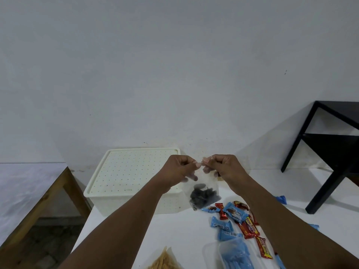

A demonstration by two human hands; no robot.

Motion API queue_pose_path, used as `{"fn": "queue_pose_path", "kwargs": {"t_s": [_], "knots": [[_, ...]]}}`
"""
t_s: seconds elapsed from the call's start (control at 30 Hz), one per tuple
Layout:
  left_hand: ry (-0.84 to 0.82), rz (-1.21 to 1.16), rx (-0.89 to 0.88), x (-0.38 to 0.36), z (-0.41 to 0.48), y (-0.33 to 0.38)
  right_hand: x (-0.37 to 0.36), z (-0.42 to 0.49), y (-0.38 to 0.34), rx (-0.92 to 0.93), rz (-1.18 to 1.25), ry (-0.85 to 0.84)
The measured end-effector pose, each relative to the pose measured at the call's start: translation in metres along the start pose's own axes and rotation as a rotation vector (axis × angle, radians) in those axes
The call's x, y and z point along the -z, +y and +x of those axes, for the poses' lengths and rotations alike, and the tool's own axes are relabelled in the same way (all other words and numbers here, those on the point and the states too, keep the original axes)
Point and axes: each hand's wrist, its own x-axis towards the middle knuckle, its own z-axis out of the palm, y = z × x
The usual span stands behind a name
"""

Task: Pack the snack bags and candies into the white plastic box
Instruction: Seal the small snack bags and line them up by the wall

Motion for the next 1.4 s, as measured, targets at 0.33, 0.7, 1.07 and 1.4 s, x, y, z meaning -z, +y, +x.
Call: {"fn": "queue_pose_path", "kwargs": {"t_s": [0.33, 0.7, 1.07, 1.4], "knots": [[-0.087, -0.109, 0.07, -0.008, 0.003, -0.002, 0.009, -0.003, 0.008, -0.014, -0.01, 0.023], [-0.208, -0.291, 0.18, -0.01, 0.002, -0.011, 0.009, 0.003, 0.011, 0.028, -0.152, 0.054], [-0.13, -0.167, 0.117, -0.032, 0.008, -0.012, 0.023, 0.004, 0.023, -0.049, 0.169, -0.03], [-0.148, -0.088, 0.125, -0.046, 0.035, -0.022, 0.082, 0.025, 0.013, -0.202, 0.439, -0.227]]}}
